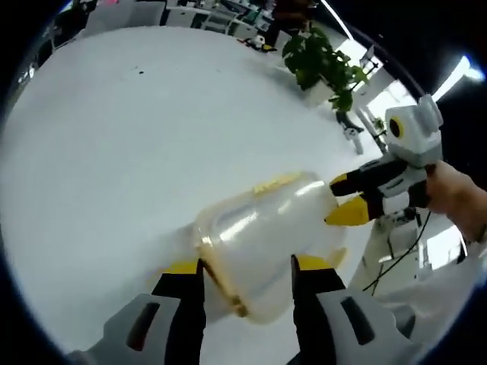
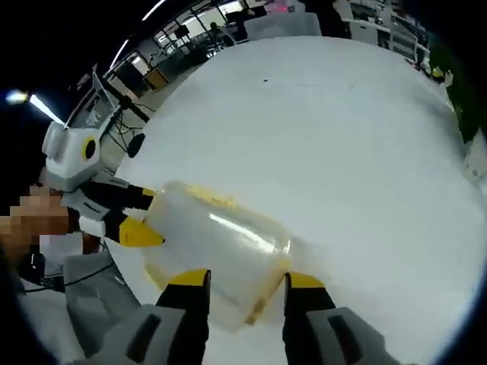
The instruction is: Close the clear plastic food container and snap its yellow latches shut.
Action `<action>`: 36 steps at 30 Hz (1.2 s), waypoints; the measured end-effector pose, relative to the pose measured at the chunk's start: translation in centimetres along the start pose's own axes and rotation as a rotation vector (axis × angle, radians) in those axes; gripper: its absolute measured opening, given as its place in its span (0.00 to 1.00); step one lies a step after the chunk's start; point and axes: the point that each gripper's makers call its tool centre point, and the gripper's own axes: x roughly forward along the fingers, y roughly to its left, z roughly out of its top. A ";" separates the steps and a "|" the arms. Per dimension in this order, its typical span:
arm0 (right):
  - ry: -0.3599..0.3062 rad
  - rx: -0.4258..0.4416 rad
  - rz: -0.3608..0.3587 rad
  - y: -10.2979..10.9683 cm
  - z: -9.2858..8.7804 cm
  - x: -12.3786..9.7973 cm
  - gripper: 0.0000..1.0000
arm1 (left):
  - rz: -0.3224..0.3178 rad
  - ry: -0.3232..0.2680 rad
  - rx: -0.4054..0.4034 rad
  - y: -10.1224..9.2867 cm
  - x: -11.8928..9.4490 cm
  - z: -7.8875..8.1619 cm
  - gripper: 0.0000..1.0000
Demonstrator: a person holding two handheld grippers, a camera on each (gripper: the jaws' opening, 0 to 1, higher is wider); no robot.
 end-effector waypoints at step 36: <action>-0.116 -0.766 0.220 6.9 2.4 -3.5 0.34 | -0.120 -0.050 0.695 -4.2 -3.8 1.8 0.45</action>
